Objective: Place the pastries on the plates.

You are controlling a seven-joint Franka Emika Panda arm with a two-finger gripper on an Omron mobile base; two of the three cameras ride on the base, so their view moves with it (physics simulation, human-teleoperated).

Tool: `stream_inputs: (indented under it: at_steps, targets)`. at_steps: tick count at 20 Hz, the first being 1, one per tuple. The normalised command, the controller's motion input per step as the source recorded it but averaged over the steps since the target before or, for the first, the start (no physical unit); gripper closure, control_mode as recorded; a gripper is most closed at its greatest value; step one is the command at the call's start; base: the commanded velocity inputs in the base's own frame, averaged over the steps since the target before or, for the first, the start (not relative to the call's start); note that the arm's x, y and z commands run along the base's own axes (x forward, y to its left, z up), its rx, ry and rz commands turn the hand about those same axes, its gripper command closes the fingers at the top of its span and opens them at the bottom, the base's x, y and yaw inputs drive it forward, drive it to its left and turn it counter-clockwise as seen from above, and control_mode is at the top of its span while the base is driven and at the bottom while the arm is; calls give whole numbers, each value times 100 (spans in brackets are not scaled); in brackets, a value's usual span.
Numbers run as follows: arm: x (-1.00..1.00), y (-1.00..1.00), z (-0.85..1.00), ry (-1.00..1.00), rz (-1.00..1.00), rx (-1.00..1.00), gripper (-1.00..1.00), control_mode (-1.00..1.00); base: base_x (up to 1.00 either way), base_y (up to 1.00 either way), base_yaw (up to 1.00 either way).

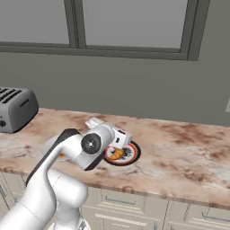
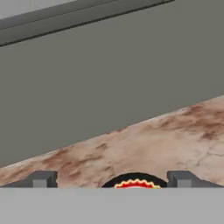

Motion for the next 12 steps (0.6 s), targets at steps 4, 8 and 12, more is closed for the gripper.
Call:
stream_inputs:
  at_steps: [4,8,12]
  targets:
    - [-57,-21,74,-24,0,0,-100,-100,0,0,0]
    - [-58,-28,74,-20,0,1,-100,-100,0,0,0]
    - [-52,-30,77,-18,0,1,-100,-100,0,0,0]
